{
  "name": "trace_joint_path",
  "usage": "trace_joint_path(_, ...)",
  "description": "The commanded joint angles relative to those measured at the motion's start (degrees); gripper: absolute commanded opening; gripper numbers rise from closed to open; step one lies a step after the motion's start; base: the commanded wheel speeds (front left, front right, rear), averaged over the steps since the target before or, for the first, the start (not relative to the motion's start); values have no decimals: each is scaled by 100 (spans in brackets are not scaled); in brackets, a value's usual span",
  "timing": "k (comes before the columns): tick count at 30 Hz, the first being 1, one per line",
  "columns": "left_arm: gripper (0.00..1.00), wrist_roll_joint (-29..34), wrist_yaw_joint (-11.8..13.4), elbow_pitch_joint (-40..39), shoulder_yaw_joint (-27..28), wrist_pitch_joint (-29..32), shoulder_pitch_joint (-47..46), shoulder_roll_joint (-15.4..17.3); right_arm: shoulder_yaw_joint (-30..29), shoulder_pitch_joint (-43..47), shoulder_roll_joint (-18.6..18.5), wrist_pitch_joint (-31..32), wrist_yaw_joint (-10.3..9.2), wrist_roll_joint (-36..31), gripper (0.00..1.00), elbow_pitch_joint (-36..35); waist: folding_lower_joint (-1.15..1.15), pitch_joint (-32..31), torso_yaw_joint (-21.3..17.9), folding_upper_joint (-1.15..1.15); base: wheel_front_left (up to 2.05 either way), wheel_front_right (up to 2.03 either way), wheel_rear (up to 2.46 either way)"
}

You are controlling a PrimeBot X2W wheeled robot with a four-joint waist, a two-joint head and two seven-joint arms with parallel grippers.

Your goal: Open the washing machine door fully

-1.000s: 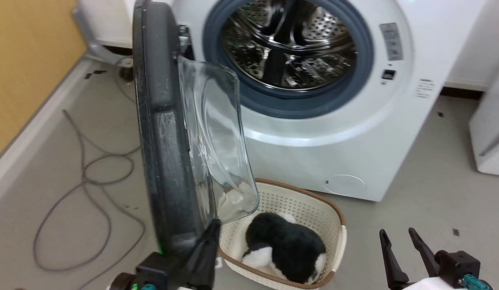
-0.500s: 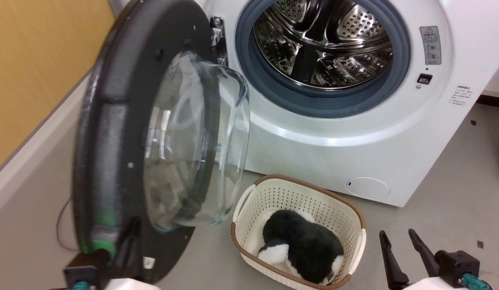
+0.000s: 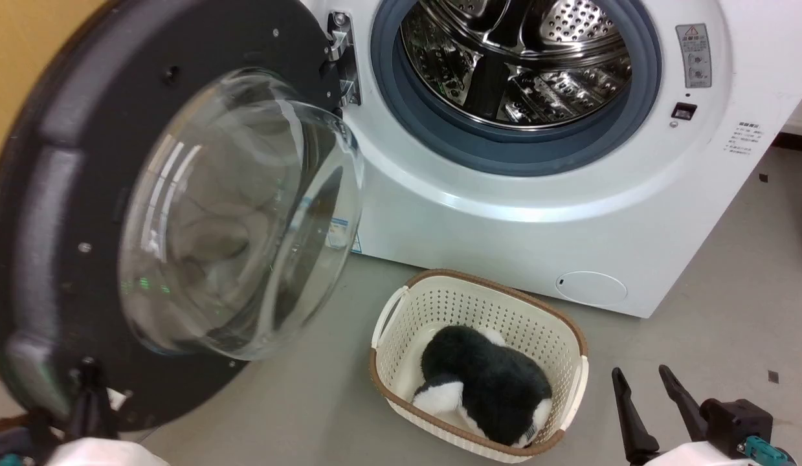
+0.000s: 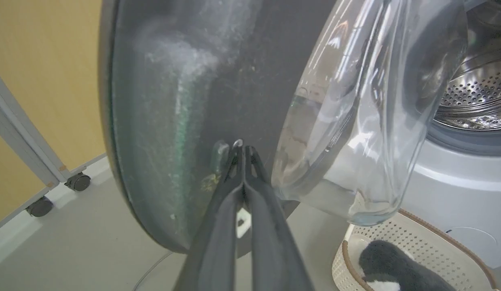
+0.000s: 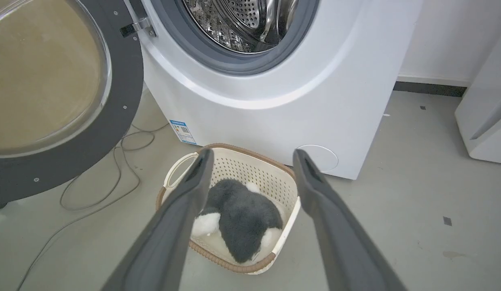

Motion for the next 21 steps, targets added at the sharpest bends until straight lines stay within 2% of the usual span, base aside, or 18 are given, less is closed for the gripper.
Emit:
trace_joint_path(1,0,-58,-46,166,131,-100,-176,92,-7,-65,17,2,3,-21,100,-23,0,26,-1,0,0,0,0)
trace_joint_path(11,0,-491,-409,1689,728,-602,-1096,499,-30,-167,17,36,3,-54,100,-46,0,149,-35,0,0,0,0)
trace_joint_path(17,0,-620,-688,2683,879,-889,-1626,768,-39,-177,17,23,3,-58,100,-32,0,157,-79,0,0,0,0)
trace_joint_path(21,0,-629,-791,3055,880,-1010,-1791,821,-41,-181,17,7,3,-65,100,-18,0,149,-113,0,0,0,0)
